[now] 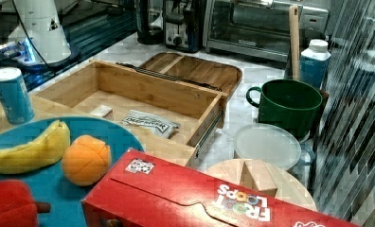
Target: Close the drawer.
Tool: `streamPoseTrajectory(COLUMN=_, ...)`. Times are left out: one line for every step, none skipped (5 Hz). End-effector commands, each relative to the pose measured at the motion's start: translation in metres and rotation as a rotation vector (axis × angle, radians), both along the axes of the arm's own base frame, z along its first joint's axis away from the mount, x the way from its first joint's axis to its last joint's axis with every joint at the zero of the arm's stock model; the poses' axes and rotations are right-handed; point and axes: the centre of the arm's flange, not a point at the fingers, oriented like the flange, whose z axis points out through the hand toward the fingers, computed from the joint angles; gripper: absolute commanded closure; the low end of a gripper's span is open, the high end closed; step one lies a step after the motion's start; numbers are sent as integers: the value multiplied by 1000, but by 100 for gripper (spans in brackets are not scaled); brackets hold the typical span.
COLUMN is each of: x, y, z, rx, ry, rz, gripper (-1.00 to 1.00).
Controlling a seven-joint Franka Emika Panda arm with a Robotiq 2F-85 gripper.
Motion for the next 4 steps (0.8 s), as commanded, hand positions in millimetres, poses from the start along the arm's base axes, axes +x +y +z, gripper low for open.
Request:
streamPoseTrajectory(x=6, y=-49, z=-30, rx=-13, ry=44, rz=44, gripper=100)
streamPoseTrajectory(x=14, y=-67, z=-29, rx=-23, ry=48, rz=46, gripper=100)
streamPoseTrajectory(x=18, y=-90, z=-24, rx=-33, ry=49, rz=54, gripper=100)
streamPoseTrajectory(x=23, y=-107, z=-14, rx=-68, ry=27, rz=69, gripper=100)
